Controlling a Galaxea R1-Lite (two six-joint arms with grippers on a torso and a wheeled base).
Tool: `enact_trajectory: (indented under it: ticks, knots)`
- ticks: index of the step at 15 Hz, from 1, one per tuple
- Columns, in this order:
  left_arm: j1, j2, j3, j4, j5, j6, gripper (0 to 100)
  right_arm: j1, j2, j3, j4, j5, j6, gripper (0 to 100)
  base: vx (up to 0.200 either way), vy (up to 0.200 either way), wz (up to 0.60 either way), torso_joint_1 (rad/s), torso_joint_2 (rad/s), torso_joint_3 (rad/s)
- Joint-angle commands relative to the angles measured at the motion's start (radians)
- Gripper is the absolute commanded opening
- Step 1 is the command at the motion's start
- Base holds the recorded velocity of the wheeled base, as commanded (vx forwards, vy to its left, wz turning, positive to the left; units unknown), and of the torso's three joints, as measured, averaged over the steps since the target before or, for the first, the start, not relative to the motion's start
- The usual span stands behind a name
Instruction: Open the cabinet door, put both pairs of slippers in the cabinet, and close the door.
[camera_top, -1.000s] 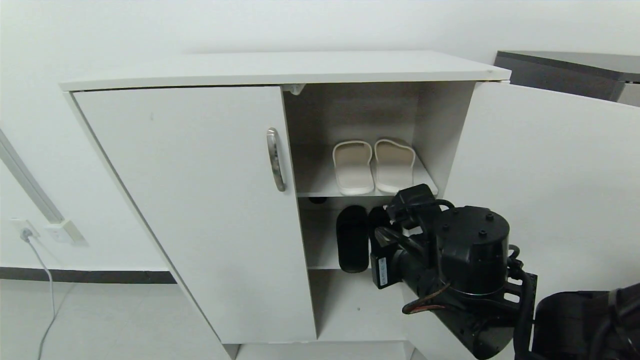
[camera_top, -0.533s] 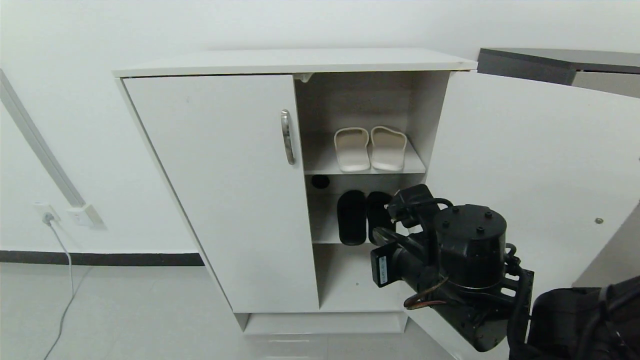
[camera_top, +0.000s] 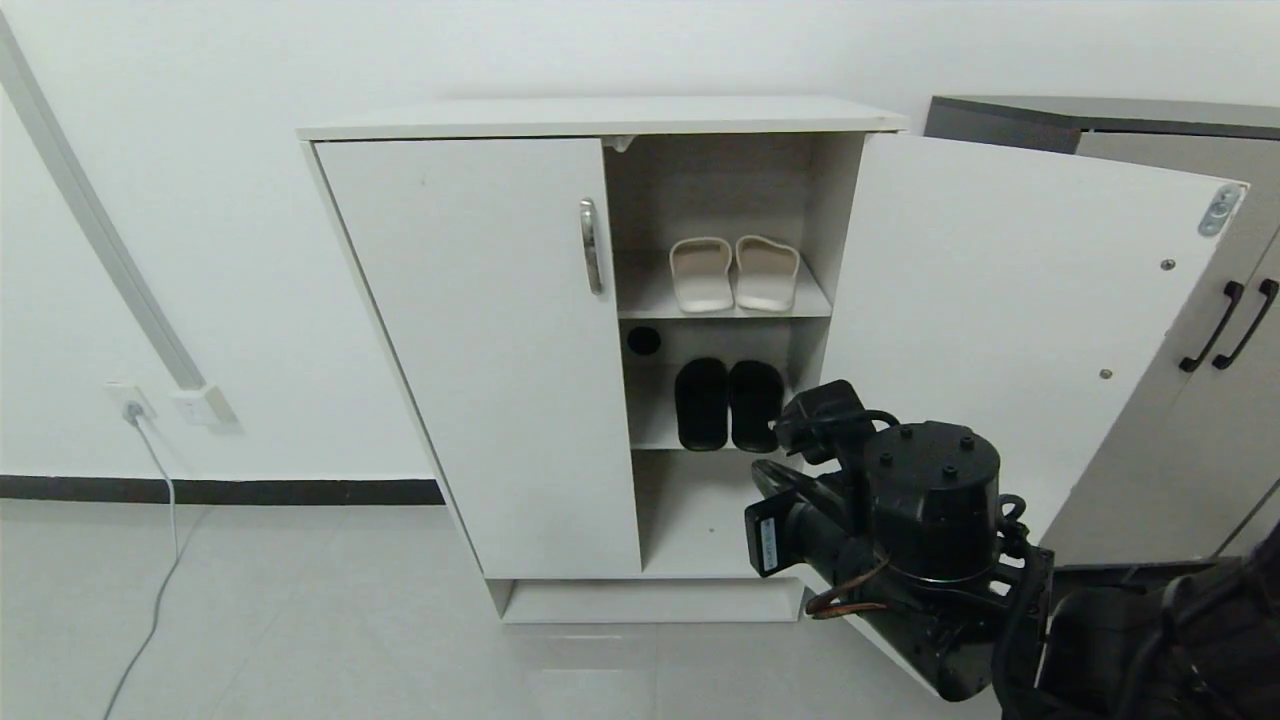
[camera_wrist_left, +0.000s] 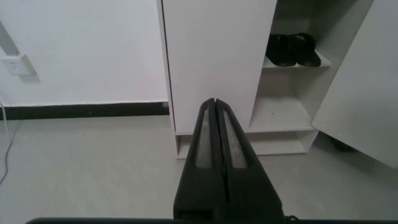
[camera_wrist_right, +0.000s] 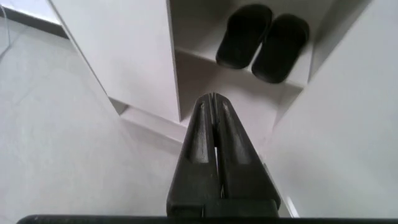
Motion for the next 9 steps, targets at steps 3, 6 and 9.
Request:
enact_trajectory:
  ticks: [3, 6, 9]
  knots:
    - [0.000, 0.001, 0.000, 0.000, 0.000, -0.002, 0, -0.001, 0.012, 0.010, 0.000, 0.000, -0.003, 0, 0.000, 0.000, 0.00, 0.000, 0.00, 0.000]
    - [0.000, 0.001, 0.000, 0.000, 0.000, 0.001, 0, -0.001, 0.019, 0.010, 0.000, 0.000, -0.003, 0, 0.000, 0.000, 0.00, 0.000, 0.00, 0.000]
    - [0.000, 0.001, 0.000, 0.000, -0.001, 0.001, 0, -0.002, 0.016, 0.011, -0.002, 0.000, -0.001, 0, 0.000, 0.000, 0.00, 0.000, 0.00, 0.000]
